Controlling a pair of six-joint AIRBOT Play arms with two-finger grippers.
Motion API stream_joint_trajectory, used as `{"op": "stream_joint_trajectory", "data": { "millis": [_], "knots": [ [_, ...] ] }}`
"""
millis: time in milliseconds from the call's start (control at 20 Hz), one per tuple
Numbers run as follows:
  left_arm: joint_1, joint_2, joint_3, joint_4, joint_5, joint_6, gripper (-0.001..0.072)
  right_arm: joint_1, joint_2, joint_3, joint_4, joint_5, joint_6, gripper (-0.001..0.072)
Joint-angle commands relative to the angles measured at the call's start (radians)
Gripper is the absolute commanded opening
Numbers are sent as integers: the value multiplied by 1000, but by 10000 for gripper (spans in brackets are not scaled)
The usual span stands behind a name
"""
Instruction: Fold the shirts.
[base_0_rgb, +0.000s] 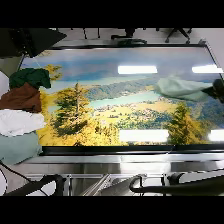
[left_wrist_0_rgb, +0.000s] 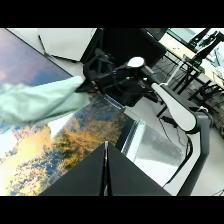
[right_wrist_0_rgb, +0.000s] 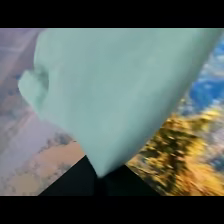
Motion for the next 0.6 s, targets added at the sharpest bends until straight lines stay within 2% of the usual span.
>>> {"op": "stream_joint_trajectory", "data": {
  "millis": [0,150,250,450,500,550],
  "knots": [
    [-1,-45,0,-1,-14,-2,16,-161,76,-85,-192,75,98,19],
    [-21,-95,0,-2,-23,-1,17,-178,216,-313,-331,-9,231,20],
    [-47,-127,0,-3,-39,0,16,-178,292,-470,-357,-82,293,20],
    [-109,-193,0,-3,-73,6,16,-178,316,-636,-374,-133,300,29],
    [-121,-204,0,-3,-77,6,16,-178,311,-644,-381,-131,293,56],
    [-129,-213,0,-3,-77,6,17,-178,309,-641,-390,-125,278,241]
  ]
}}
